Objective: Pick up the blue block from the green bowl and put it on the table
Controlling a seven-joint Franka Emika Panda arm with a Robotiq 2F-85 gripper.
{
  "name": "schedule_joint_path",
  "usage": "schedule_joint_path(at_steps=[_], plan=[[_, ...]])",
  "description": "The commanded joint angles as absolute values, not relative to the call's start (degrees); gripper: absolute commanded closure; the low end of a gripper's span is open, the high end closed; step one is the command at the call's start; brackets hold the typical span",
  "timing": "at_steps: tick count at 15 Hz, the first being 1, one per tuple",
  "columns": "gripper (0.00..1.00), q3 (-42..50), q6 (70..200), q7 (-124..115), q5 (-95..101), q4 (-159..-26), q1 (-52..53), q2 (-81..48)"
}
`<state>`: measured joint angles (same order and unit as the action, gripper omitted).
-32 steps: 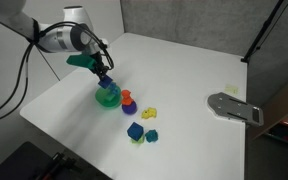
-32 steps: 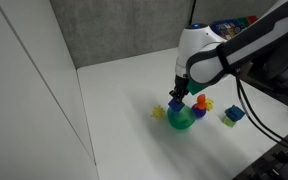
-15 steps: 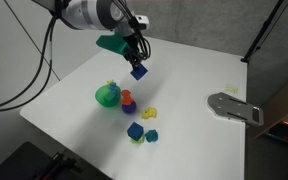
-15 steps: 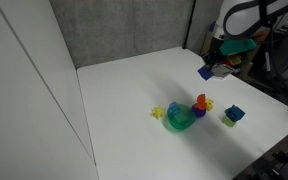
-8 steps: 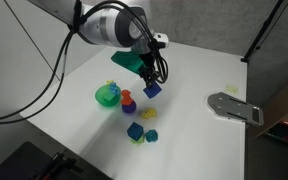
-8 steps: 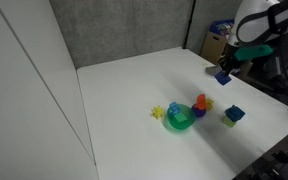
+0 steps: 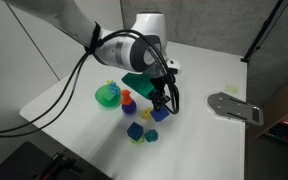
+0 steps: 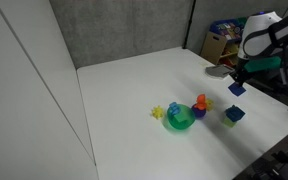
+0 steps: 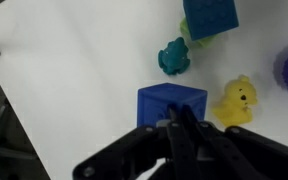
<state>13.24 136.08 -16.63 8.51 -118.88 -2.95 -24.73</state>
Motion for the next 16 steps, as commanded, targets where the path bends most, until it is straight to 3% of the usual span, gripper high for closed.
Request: schedule_joint_path(at_steps=[1, 10, 11, 12, 16], plan=[[0.97, 14.2, 135.9, -17.1, 9.9, -119.1, -4.0, -27.1], [0.96, 16.0, 135.1, -16.7, 9.5, -118.7, -4.6, -32.0], [0.67, 16.1, 135.0, -16.5, 9.4, -118.8, -4.6, -31.9], [0.66, 16.2, 134.9, -16.2, 9.4, -119.0, -4.7, -31.4], [0.36, 16.2, 135.0, -14.9, 9.4, -120.3, -4.9, -28.7]])
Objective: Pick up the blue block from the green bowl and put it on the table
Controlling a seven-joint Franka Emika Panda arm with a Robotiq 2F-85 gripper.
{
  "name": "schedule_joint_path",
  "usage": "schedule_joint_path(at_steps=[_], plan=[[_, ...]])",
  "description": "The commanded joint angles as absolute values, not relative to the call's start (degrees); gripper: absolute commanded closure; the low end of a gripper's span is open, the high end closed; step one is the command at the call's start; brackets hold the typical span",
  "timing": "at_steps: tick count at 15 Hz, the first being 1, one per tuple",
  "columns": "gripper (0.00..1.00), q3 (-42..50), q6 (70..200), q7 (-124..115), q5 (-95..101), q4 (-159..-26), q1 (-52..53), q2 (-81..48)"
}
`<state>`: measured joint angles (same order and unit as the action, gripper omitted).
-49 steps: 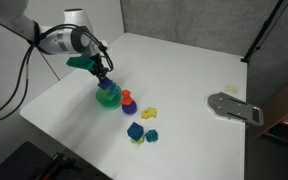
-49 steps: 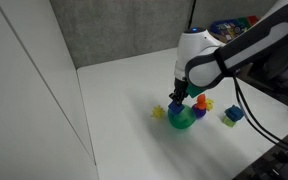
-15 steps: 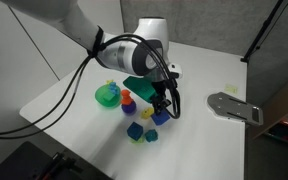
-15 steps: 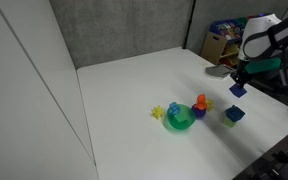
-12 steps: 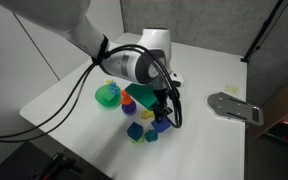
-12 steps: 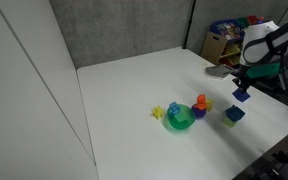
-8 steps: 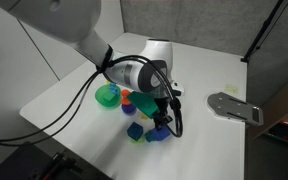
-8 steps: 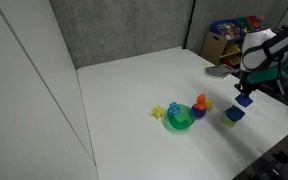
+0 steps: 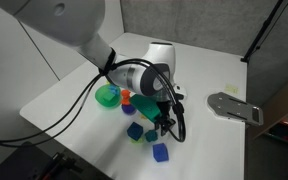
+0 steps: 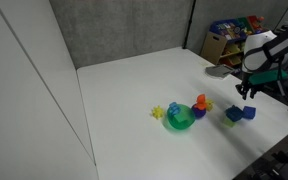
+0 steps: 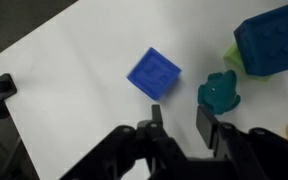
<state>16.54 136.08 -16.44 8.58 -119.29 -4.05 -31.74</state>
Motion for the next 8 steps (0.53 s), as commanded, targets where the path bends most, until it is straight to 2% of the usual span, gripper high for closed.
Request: schedule_joint_path(at_steps=[1, 4, 6, 8], plan=[[0.29, 16.0, 134.8, -14.4, 9.3, -120.6, -4.9, -27.6], [0.05, 15.3, 133.1, -12.6, 9.5, -120.9, -4.6, -24.8], [0.00, 14.5, 131.0, -11.3, 9.4, -120.7, -4.5, -23.0], [0.00, 13.1, 129.4, -9.5, 9.0, -120.6, -4.5, -20.9]])
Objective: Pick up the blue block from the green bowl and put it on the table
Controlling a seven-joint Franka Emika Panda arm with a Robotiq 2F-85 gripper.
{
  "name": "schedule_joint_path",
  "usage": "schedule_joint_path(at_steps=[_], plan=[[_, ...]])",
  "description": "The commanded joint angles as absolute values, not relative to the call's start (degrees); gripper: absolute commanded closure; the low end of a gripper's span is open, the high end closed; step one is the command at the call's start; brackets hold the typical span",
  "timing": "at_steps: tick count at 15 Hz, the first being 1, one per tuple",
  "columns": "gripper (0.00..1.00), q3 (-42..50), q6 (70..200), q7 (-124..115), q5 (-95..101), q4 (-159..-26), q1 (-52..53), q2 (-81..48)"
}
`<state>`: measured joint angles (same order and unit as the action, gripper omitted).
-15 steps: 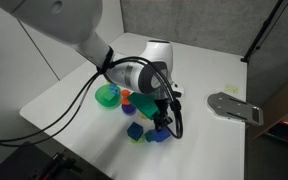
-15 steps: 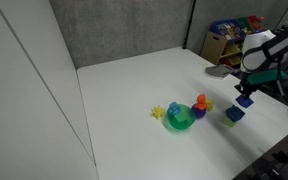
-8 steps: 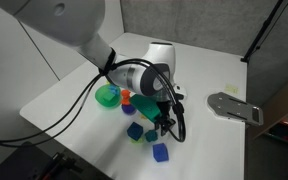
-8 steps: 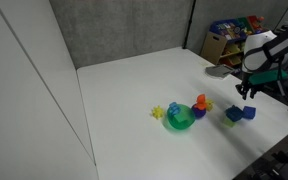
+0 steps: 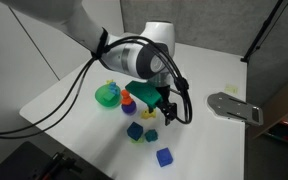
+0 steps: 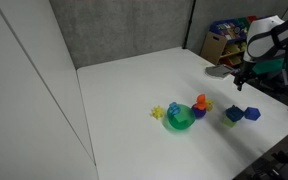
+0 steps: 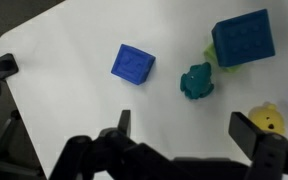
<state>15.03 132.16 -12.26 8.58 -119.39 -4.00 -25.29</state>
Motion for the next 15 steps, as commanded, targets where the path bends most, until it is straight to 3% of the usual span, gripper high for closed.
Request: schedule_joint_path(at_steps=[1, 8, 15], plan=[[0.00, 12.1, 129.2, -8.3, 8.5, -120.9, -4.6, -19.7], [0.00, 5.3, 129.3, 0.7, 1.0, -124.1, -4.7, -11.1], [0.00, 1.6, 120.4, 4.9, -6.8, -125.8, -3.2, -0.7]])
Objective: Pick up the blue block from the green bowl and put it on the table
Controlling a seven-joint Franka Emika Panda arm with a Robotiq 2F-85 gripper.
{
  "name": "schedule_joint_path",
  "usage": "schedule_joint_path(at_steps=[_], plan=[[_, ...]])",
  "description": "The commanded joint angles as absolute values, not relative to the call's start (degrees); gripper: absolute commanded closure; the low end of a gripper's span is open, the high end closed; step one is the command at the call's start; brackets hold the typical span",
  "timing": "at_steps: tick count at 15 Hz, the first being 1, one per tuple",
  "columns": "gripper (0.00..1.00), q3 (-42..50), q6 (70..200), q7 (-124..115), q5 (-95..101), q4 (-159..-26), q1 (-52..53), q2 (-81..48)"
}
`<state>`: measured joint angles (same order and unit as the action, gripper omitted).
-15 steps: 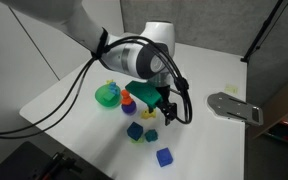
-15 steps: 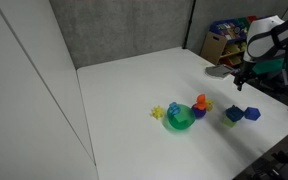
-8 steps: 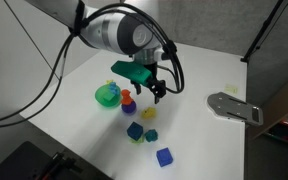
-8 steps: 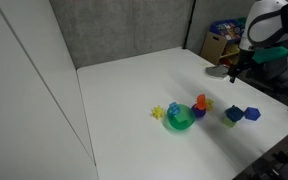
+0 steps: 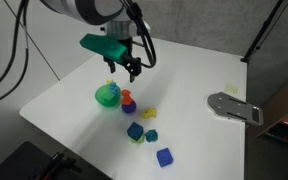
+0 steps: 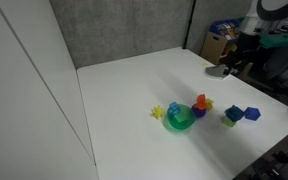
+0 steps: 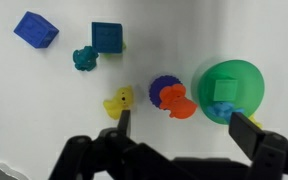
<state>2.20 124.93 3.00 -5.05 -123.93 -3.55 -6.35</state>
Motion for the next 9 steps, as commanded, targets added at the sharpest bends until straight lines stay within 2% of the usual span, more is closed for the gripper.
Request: schedule_joint_path(at_steps=[1, 9], plan=[[0.00, 1.5, 118.7, 4.7, -6.7, -126.0, -2.9, 0.8], [0.00, 1.0, 108.1, 1.5, -1.5, -127.1, -1.4, 13.2]])
